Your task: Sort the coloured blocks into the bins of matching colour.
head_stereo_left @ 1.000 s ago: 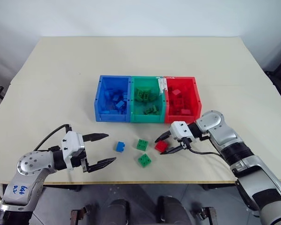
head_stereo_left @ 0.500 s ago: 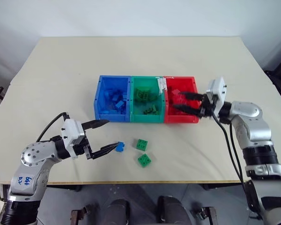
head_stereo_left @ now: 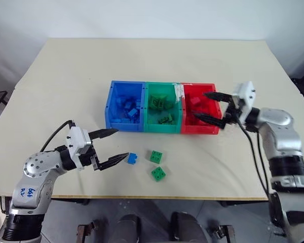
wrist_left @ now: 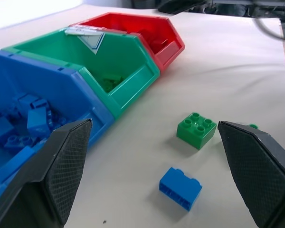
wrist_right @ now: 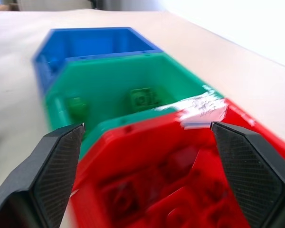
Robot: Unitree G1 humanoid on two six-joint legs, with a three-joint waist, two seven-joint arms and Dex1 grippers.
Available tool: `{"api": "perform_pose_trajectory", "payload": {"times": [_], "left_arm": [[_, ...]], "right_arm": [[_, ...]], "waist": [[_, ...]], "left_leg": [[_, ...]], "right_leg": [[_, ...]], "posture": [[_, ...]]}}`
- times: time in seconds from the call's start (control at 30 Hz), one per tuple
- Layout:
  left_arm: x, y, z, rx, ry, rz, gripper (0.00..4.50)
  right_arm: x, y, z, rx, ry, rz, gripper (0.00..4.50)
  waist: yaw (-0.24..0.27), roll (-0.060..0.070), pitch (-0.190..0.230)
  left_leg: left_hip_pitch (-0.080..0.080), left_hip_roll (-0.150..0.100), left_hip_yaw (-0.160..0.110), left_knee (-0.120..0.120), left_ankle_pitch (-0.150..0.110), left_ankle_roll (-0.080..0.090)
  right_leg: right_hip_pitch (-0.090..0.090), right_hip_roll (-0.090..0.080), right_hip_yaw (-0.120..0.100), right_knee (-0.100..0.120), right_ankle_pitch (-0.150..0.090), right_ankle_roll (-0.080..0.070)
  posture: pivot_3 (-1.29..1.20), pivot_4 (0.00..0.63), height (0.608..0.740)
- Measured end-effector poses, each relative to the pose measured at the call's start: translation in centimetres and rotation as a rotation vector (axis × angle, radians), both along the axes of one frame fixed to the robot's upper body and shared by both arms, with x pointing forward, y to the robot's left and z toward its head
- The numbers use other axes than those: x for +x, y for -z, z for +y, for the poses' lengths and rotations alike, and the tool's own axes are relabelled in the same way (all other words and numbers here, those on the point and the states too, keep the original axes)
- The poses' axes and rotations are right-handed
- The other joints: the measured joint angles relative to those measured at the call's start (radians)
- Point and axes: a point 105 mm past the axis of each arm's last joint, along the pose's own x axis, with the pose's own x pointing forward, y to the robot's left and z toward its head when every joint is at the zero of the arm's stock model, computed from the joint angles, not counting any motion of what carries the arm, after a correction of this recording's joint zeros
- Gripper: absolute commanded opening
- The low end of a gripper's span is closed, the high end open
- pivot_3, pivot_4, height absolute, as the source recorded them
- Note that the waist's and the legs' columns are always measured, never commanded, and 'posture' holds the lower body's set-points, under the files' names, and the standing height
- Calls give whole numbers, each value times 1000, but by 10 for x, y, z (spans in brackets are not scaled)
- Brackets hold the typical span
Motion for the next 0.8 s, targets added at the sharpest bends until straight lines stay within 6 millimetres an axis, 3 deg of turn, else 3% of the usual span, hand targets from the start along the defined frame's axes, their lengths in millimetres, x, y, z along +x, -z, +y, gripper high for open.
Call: {"api": "perform_pose_trajectory", "payload": {"times": [0.13,0.37,0.57,0.63,0.8], "left_arm": [[-1,1,0,12,21,9,4500],[5,4,3,30,38,6,4500],[6,6,19,113,14,-4,4500],[5,5,13,140,37,-4,4500],[0,11,-27,323,158,39,4500]], "right_arm": [[-30,17,-24,-103,-30,31,4472],[-61,45,-59,-237,-32,70,4472],[-78,55,-56,-251,-73,94,4472],[-81,53,-55,-242,-75,83,4472],[-86,49,-46,-226,-87,62,4472]], "waist": [[0,0,0],[-2,0,0],[-3,0,0],[1,0,0],[19,0,0]], "left_leg": [[0,0,0,0,0,0],[2,1,4,0,0,0],[3,2,5,0,0,0],[3,2,4,1,0,0],[3,1,4,1,0,0]], "right_leg": [[1,0,0,-1,0,0],[1,1,1,0,0,0],[1,2,3,0,0,0],[1,1,3,-1,0,0],[2,1,3,-1,1,1]], "posture": [[0,150,740],[0,150,740],[0,150,740],[0,150,740],[0,150,740]]}}
